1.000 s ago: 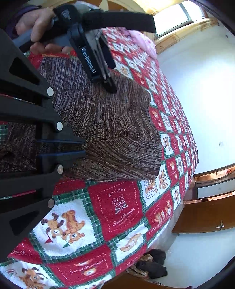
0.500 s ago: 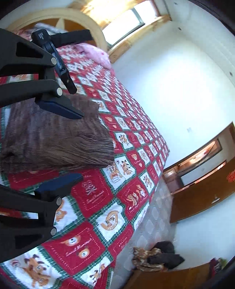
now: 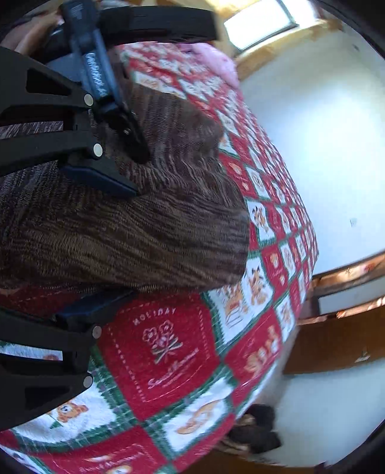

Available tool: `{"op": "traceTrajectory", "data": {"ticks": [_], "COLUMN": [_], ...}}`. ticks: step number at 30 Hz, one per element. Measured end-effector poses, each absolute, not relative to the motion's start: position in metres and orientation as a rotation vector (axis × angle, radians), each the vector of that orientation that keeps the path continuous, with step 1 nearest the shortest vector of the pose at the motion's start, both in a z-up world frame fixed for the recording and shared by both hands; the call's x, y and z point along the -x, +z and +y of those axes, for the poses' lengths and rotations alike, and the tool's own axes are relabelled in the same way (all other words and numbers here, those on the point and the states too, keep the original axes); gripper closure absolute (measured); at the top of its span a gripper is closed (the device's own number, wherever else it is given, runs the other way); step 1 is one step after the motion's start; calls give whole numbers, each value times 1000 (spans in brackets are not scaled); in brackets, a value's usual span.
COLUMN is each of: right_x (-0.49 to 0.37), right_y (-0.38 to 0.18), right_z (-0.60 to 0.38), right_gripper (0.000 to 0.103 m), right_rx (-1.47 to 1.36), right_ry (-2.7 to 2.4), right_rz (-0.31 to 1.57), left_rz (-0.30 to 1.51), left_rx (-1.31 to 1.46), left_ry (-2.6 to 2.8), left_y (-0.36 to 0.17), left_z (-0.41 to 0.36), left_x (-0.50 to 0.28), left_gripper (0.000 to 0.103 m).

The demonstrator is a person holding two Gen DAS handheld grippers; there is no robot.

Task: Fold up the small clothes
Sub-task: 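Grasp the folded brown sweater bundle with both grippers and lift it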

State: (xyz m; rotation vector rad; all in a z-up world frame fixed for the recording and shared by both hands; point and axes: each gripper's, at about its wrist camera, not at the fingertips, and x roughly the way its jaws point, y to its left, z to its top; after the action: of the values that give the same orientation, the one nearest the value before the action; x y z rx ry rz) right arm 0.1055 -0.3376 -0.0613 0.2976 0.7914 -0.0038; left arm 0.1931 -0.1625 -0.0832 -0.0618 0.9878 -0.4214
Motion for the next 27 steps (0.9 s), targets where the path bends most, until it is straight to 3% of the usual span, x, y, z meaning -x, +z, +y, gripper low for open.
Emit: {"op": "traceTrajectory", "data": {"ticks": [2,5,7,16,27], "right_x": [-104,-104,-104,-109,-104], "right_y": [-61,-62,-61,-67,-57], "right_z": [-336,-335,-330,-336,-305], "right_gripper": [44,60,68,63,75], "right_rx": [-299,-312,-286,-330,-130], "right_ry": [-2,27,40,60,-19], "right_rz": [787,785,784,783,766], "left_rz": [976,968,948,915,876], "left_rx": [52,61,75,105,7], "left_ry": [-416,-418,-410,-436,-441], "left_y": [-84,-84,-81,-80,-71], "left_z": [-166,-164,-155,-151,-159], "left_x": [-193,-194,-191,-189,-176], "left_gripper": [3,5,14,30,59]}}
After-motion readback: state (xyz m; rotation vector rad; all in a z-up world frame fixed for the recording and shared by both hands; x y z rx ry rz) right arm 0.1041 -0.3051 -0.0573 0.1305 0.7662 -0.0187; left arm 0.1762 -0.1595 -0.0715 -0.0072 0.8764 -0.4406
